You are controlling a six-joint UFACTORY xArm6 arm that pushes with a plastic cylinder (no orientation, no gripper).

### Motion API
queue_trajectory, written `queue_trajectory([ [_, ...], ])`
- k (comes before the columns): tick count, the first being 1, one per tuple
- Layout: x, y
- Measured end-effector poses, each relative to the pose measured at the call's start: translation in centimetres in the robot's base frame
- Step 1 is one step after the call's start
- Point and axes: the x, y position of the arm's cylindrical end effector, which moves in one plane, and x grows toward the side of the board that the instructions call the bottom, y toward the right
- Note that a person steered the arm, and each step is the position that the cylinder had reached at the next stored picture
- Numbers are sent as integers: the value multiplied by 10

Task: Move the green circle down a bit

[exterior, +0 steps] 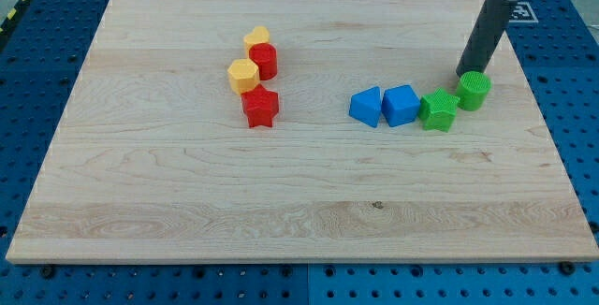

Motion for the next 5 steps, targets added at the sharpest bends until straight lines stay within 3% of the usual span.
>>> queue_trajectory([
  [3,10,-4],
  [5,-65,-108],
])
